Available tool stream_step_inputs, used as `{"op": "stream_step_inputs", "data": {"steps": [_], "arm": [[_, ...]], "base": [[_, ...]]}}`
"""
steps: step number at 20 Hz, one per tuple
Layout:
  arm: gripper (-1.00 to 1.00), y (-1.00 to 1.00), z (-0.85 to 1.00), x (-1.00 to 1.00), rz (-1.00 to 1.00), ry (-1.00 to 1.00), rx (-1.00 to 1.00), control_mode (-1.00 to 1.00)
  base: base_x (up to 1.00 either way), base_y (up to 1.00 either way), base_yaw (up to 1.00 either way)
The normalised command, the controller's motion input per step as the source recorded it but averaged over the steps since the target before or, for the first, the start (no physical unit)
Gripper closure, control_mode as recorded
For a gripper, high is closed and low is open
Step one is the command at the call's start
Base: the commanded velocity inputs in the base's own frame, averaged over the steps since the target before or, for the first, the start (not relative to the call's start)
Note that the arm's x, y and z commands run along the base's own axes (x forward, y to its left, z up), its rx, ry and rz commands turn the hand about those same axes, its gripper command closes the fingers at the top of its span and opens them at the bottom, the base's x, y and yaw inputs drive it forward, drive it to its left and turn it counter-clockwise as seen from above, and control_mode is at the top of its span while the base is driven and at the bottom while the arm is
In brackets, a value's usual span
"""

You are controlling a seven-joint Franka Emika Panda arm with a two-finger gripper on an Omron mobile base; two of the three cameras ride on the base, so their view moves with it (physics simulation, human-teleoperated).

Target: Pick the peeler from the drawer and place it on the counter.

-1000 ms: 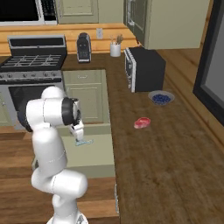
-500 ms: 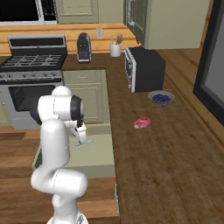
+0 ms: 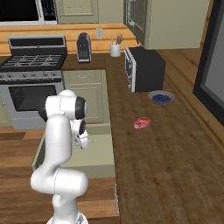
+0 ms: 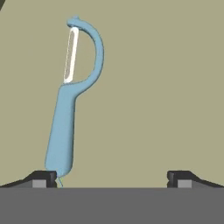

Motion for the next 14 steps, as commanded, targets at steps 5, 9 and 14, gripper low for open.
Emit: {"op": "stream_step_inputs", "data": {"steps": [5, 9, 14], "arm": [[-1.0, 0.05, -0.33, 0.41, 0.0, -0.03, 0.0, -1.0], [-1.0, 0.06, -0.23, 0.46, 0.0, -0.03, 0.0, -1.0], [-1.0, 0.12, -0.36, 0.35, 0.0, -0.11, 0.0, -1.0]], "base": [[0.0, 0.0, 0.0], [0.0, 0.0, 0.0], [0.0, 0.0, 0.0]]}}
